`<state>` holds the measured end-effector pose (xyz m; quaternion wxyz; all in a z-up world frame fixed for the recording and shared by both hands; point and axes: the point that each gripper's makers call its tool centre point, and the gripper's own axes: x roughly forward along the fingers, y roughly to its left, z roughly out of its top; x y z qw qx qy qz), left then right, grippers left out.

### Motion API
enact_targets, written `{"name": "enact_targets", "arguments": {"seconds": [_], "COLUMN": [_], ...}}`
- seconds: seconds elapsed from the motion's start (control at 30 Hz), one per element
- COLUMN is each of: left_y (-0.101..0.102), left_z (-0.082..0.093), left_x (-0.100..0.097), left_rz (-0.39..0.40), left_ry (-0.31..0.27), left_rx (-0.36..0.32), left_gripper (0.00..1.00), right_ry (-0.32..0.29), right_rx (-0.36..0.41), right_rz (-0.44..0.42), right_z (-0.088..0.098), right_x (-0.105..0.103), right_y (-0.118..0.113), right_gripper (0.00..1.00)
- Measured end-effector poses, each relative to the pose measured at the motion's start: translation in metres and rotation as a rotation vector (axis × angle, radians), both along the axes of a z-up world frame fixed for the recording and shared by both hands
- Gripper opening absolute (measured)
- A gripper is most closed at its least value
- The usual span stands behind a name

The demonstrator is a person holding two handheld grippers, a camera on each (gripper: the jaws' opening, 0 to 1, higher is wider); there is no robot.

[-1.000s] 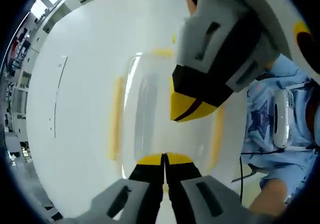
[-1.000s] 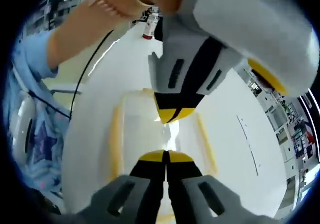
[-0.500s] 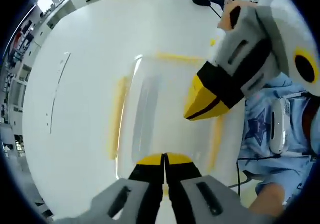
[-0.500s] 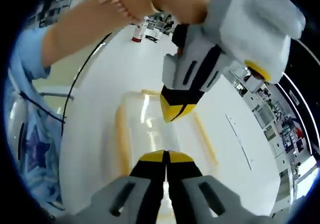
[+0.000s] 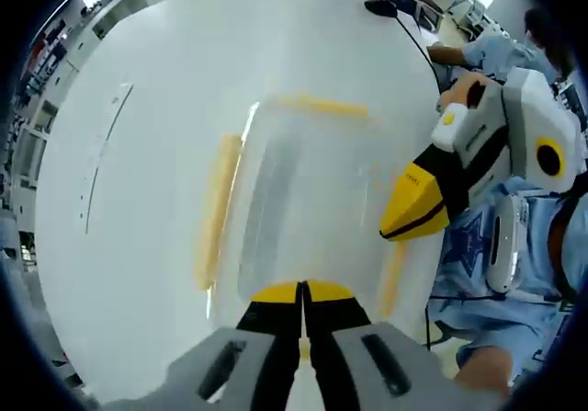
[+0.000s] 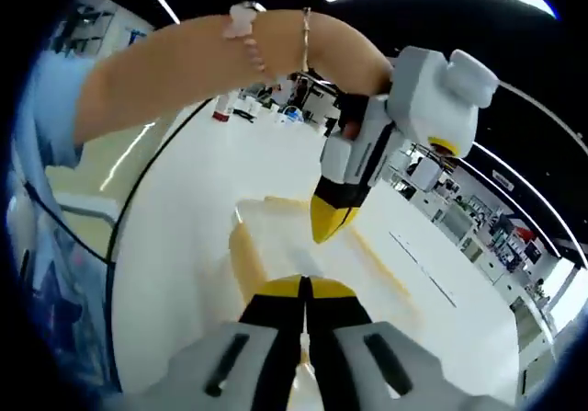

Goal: Snap each plastic latch of the storage box into its locked position after aligning the lid with the box until every specified latch is closed and the lid sits flush.

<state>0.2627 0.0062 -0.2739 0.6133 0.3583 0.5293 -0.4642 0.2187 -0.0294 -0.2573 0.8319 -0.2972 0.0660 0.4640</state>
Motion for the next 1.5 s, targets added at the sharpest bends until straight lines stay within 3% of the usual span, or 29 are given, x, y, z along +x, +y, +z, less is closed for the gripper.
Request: {"name": "enact_targets", "arguments": {"seconds": [0.2,0.23,0.33,0.4,0.47,0.53,0.6,0.63,0.7,1.03,1.27,1.37,1.4,1.43,1.5], "left_y": [0.000,-0.001,-0.001,-0.001,-0.001,-0.002,-0.002,-0.002,-0.003,-0.003,-0.004,-0.003,-0.004,-0.004,-0.005], "left_z": [0.000,0.000,0.000,-0.001,-0.001,-0.001,-0.001,-0.001,-0.001,0.001,0.000,-0.001,-0.001,-0.001,-0.001], "left_x": [-0.001,-0.001,-0.002,-0.002,-0.004,-0.005,-0.004,-0.004,-0.005,-0.001,-0.001,-0.001,0.000,0.000,-0.003], "left_rz": [0.009,0.009,0.019,0.038,0.037,0.032,0.032,0.036,0.034,0.046,0.035,0.076,0.061,-0.006,0.000], "left_ry": [0.017,0.019,0.028,0.034,0.035,0.032,0.033,0.034,0.035,0.046,0.046,0.067,0.067,0.051,0.048], "left_rx": [0.004,0.005,0.016,0.018,0.017,0.019,0.024,0.028,0.035,0.045,0.154,0.202,0.210,0.222,0.221], "left_gripper": [0.00,0.00,0.00,0.00,0.00,0.00,0.00,0.00,0.00,0.00,0.00,0.00,0.00,0.00,0.00], "right_ry": [-0.028,-0.061,-0.061,-0.131,-0.123,-0.070,-0.076,-0.094,-0.111,-0.182,-0.190,-0.183,-0.182,-0.190,-0.197], "right_rx": [0.049,0.071,0.064,0.073,0.080,0.026,0.038,0.077,0.083,0.031,-0.010,-0.010,-0.015,-0.027,-0.031], "right_rz": [0.012,-0.005,-0.001,-0.042,-0.031,-0.003,-0.009,-0.036,-0.052,-0.113,-0.174,-0.190,-0.200,-0.210,-0.216], "right_z": [-0.001,0.000,-0.006,-0.003,-0.006,-0.023,-0.030,-0.028,-0.026,-0.024,-0.027,-0.026,-0.026,-0.027,-0.027], "right_x": [-0.017,-0.022,-0.030,-0.030,-0.036,-0.041,-0.040,-0.039,-0.038,-0.033,-0.034,-0.033,-0.033,-0.033,-0.032], "right_y": [0.007,0.009,0.010,0.006,0.008,0.010,0.014,0.015,0.014,0.012,0.009,0.008,0.008,0.007,0.003], "right_gripper": [0.00,0.00,0.00,0.00,0.00,0.00,0.00,0.00,0.00,0.00,0.00,0.00,0.00,0.00,0.00]}}
